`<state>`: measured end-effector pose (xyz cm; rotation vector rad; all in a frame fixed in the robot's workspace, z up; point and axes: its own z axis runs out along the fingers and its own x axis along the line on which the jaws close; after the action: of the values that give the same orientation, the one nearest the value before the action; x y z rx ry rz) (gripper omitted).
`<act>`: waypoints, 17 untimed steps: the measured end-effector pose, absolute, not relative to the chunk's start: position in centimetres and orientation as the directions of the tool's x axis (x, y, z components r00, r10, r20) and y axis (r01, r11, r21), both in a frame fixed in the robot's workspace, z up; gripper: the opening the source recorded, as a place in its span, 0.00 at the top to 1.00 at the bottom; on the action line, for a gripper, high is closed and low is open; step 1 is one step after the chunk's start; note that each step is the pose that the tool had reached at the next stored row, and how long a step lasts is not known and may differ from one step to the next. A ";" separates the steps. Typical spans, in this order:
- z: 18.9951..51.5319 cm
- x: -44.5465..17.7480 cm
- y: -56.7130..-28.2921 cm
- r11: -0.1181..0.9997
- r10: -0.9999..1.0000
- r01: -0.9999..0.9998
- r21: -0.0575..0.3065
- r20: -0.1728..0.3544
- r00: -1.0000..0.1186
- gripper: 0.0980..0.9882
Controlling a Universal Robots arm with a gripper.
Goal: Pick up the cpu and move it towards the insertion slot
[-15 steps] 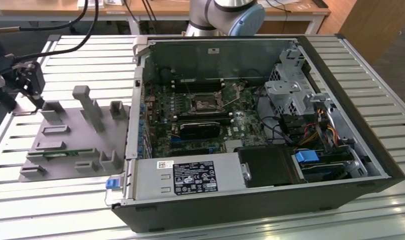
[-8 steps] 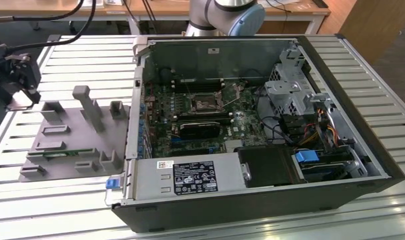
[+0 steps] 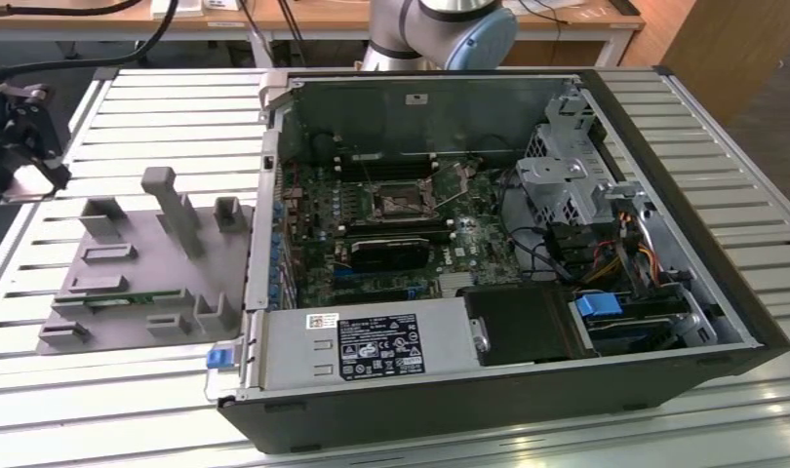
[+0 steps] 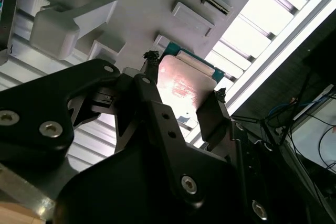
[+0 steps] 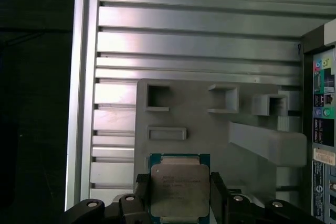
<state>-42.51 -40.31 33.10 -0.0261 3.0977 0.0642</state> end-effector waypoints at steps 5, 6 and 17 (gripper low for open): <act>34.2 -42.5 -40.3 0.999 -0.016 -0.018 0.041 -0.046 -0.999 0.50; 34.5 -42.5 -40.3 0.999 -0.016 -0.018 0.041 -0.047 -0.999 0.50; 37.1 -42.5 -40.3 0.999 -0.016 -0.018 0.041 -0.053 -0.998 0.50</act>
<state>-42.51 -40.28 37.10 -0.0264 3.0877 0.0634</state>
